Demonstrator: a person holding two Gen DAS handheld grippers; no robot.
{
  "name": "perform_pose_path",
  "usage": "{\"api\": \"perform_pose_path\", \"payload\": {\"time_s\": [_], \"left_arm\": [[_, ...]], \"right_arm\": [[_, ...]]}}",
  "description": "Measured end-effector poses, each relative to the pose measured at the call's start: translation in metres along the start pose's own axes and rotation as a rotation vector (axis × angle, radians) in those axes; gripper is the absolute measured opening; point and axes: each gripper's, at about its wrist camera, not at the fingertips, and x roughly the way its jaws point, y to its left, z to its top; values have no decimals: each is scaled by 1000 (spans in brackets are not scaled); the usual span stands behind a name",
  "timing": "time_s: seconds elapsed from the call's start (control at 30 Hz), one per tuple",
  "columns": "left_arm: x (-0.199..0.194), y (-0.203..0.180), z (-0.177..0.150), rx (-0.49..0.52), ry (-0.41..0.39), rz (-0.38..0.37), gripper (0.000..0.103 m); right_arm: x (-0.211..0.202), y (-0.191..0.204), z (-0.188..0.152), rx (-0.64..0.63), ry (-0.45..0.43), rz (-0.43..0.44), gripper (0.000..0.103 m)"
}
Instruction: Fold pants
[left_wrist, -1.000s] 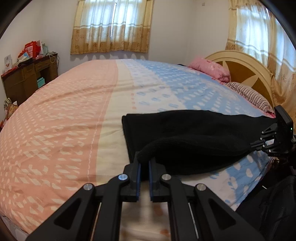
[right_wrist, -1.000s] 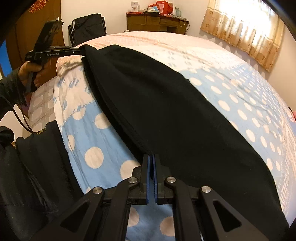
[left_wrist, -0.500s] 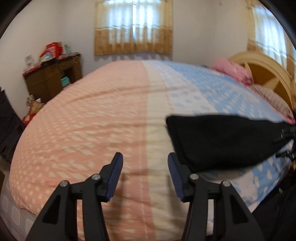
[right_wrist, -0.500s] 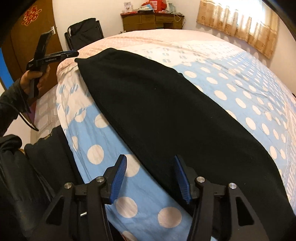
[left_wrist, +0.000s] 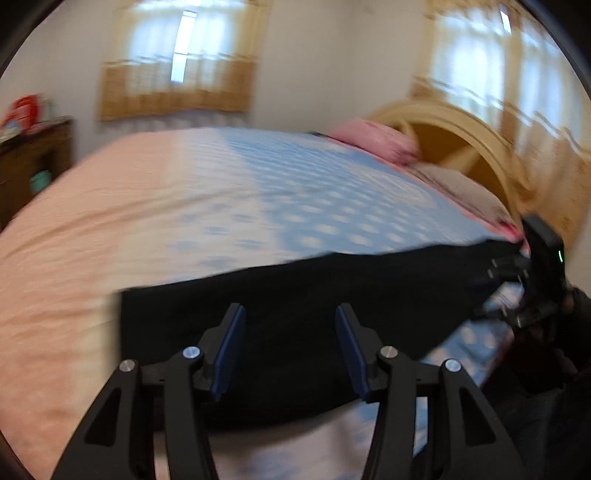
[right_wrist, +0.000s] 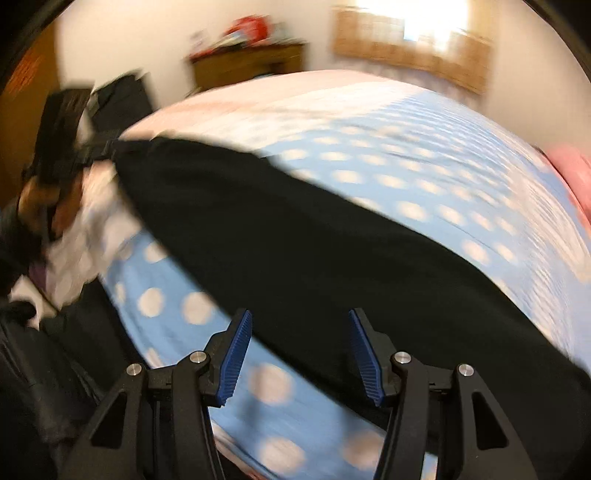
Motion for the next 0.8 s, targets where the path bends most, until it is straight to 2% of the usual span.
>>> {"api": "perform_pose_path", "payload": {"time_s": [0.2,0.37,0.47,0.63,0.7,0.8], "left_arm": [[69,-106,15,247,138,-190,54],[102,-178,14,432,213,-317,54],[112,-207,10,495,237,-389,53],[128,-239,15,511,252,-458,43],[131,-248,15,512,255,-482,43],[137,-260,14,537,264,-468,43]], "right_arm": [[-79,-102,-46,371,-110,-201,56],[-147,-184,-109,787,-179,-383,55],[-168,-212,-136,942,-203,-439,55],[-173,-241,-148,1048,-242,-424,56],[-172,-253,-147,1064,-248,-423,55],[-163,-262,-143,1077,-242,-431,56]]}}
